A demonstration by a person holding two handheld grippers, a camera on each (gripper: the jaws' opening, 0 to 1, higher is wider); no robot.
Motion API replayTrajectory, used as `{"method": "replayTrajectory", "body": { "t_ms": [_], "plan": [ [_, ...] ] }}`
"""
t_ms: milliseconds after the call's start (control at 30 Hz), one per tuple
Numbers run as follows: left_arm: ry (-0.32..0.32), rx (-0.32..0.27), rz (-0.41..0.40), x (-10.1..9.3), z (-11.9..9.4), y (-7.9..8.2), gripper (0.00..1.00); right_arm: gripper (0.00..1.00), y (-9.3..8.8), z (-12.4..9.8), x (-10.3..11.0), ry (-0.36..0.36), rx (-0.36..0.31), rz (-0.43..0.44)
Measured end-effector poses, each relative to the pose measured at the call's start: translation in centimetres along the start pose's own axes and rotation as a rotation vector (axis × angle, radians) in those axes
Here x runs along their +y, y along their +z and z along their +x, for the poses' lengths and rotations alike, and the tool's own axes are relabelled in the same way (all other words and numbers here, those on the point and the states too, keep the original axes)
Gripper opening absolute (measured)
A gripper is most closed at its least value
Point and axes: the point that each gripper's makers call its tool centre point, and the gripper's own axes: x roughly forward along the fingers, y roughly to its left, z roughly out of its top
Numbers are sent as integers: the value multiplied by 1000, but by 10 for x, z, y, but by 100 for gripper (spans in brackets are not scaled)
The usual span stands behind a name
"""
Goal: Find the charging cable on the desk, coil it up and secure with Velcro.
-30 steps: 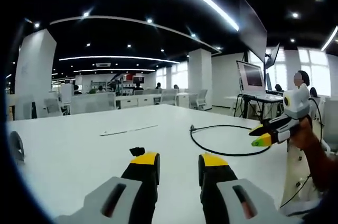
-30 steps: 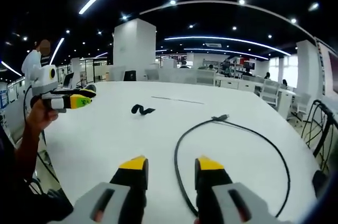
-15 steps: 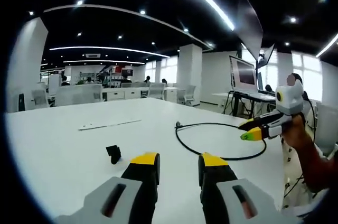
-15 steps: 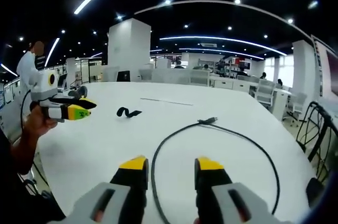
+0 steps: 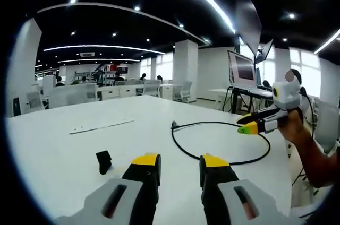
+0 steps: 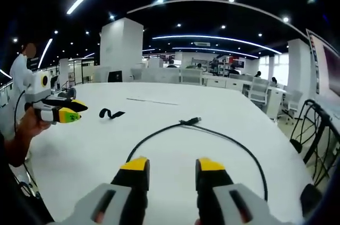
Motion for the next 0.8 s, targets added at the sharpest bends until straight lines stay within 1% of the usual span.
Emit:
{"method": "replayTrajectory", "body": {
  "t_ms": [67,100,167,233,400,467,533,567,600,667,733,800],
  "plan": [
    [-20,-6,-3,-2,5,0,30,36,1,4,-6,-3,3,-3],
    [-18,2,-7,-1,8,-1,30,36,1,5,-7,-3,4,-3],
    [-9,0,4,1,11,0,30,36,3,8,-12,-4,6,-7],
    [8,-3,18,11,15,3,30,36,5,10,-17,-8,-5,-14],
    [4,6,26,17,25,6,30,36,9,17,-31,-23,-7,-16],
    [-7,10,17,16,29,5,30,36,10,19,-36,-29,-5,-17],
    [-32,20,9,10,37,0,30,35,11,20,-42,-37,-4,-19],
    [-54,36,-1,4,40,-5,30,34,11,20,-43,-38,-5,-19],
    [-65,46,-40,-1,41,-11,31,34,12,21,-49,-44,-8,-22],
    [-66,49,-48,-3,43,-16,31,34,13,21,-54,-48,-7,-25],
    [-66,51,-56,-8,44,-17,31,34,13,22,-56,-49,-7,-27],
    [-64,52,-55,-12,50,-17,31,34,12,23,-60,-54,1,-31]
  ]
}}
